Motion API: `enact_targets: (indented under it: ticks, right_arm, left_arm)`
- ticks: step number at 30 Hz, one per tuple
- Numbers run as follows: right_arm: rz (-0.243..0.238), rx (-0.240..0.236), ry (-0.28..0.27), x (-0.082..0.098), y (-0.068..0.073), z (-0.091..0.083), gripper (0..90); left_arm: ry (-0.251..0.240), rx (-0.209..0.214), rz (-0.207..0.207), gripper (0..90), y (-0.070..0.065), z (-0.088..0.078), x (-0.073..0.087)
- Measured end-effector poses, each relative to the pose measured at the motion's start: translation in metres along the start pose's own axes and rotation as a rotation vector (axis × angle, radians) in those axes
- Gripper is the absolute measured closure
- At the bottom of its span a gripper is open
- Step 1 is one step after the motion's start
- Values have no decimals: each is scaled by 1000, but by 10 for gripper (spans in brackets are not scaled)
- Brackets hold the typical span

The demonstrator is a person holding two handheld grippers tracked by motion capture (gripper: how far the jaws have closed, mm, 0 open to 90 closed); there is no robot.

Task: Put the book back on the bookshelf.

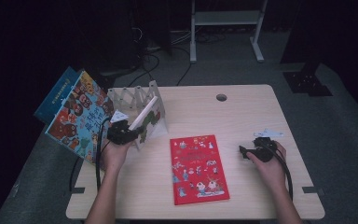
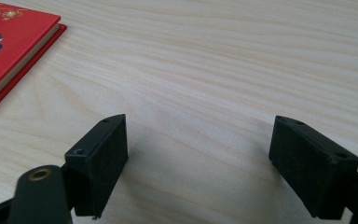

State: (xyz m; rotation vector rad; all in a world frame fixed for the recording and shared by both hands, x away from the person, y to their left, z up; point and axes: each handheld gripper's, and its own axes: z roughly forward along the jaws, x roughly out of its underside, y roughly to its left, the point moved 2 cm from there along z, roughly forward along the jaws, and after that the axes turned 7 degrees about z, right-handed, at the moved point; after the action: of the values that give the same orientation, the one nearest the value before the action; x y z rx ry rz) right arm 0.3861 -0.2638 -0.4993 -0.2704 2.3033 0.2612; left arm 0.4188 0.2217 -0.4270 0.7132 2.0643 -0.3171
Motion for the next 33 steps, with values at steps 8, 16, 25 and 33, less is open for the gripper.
enact_targets:
  ticks: [8, 16, 25, 33]
  right_arm:
    - [0, 0, 0, 0, 0, 0, 184]
    - [0, 1, 0, 0, 0, 0, 184]
    - [1, 1, 0, 0, 0, 0, 184]
    - [1, 1, 0, 0, 0, 0, 184]
  left_arm:
    - [46, 24, 66, 507, -5, -17, 16]
    - [78, 68, 135, 527, -7, -26, 36]
    - [94, 67, 156, 655, -2, -20, 43]
    - [94, 103, 156, 723, -6, -15, 43]
